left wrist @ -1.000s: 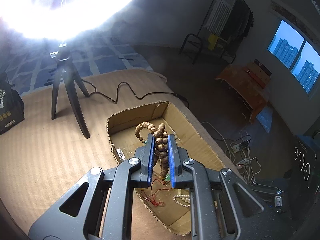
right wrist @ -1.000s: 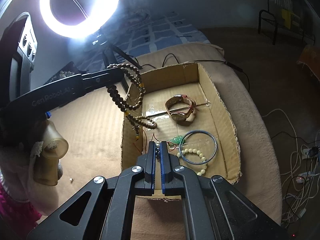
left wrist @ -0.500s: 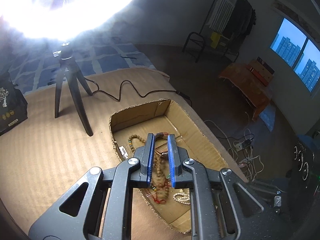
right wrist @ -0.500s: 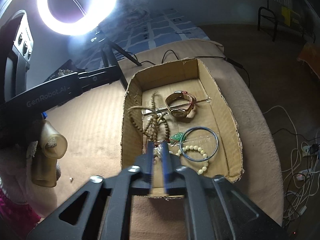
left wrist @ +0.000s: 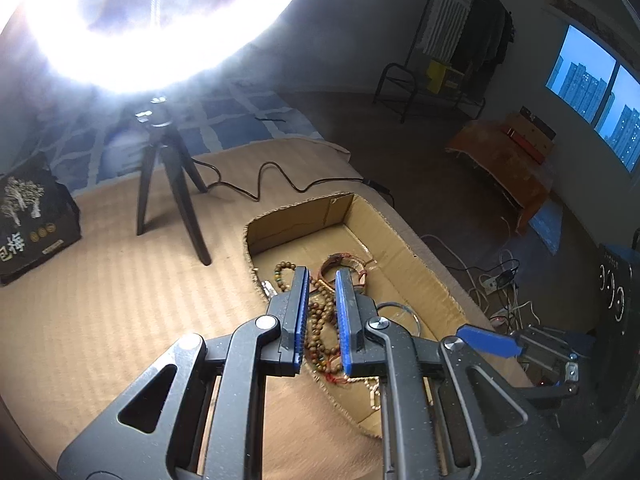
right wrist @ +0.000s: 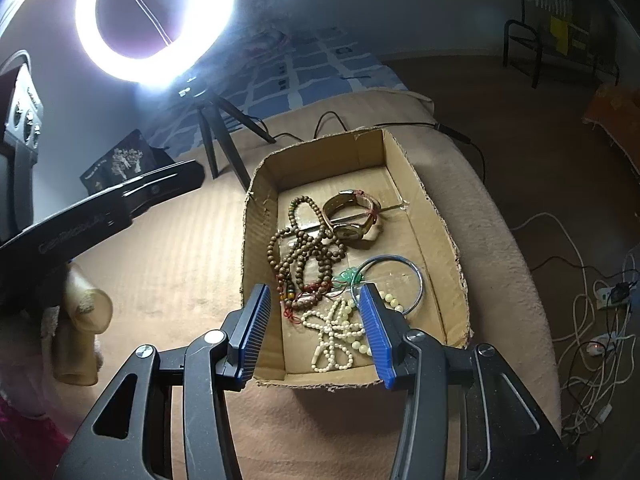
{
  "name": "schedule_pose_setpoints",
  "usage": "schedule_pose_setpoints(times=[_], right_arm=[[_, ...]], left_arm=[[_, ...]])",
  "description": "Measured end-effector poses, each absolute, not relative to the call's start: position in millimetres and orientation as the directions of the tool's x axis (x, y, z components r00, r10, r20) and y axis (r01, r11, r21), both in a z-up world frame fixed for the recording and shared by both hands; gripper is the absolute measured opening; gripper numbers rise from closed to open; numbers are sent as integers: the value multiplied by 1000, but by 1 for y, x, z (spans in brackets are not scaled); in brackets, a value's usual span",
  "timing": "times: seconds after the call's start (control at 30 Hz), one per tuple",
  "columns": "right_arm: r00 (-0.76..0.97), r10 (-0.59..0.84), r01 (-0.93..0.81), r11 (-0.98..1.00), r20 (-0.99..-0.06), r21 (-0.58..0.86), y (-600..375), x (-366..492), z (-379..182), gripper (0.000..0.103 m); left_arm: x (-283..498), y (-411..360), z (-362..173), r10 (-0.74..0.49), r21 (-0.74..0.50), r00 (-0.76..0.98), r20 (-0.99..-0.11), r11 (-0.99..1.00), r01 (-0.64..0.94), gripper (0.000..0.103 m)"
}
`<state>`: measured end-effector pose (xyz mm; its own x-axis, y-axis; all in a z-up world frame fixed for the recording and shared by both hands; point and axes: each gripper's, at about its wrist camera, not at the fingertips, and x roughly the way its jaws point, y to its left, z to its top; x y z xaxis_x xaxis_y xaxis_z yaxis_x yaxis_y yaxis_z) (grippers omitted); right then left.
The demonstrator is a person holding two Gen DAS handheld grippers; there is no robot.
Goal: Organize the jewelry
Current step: 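Open both tools and withdraw them from the box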
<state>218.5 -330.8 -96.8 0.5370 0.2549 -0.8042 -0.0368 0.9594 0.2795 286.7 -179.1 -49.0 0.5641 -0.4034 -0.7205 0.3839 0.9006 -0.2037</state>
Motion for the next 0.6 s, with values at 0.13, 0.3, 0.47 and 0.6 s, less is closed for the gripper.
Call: schedule_pose_setpoints(times=[0.13,0.3,0.47,0.6], right_arm=[[556,242,-49,964,-795,260,-327,213,-91,54],[579,245,-76,966,-778,248,-318,202,-84,56],[618,233,-127,972,-750,197,-301,193,-80,65],[648,241,-198,969,-723,146,-282,182,-77,76]], left_arm=[[276,-169,-41,-391,-190,578,-717,906,378,12],[261,-154,-33,-366,-165,600,-711,917,363,12],[240,-136,-28,-322,-104,630,-706,928,358,12],[223,-117,-27,-303,-77,630,-715,930,359,17]])
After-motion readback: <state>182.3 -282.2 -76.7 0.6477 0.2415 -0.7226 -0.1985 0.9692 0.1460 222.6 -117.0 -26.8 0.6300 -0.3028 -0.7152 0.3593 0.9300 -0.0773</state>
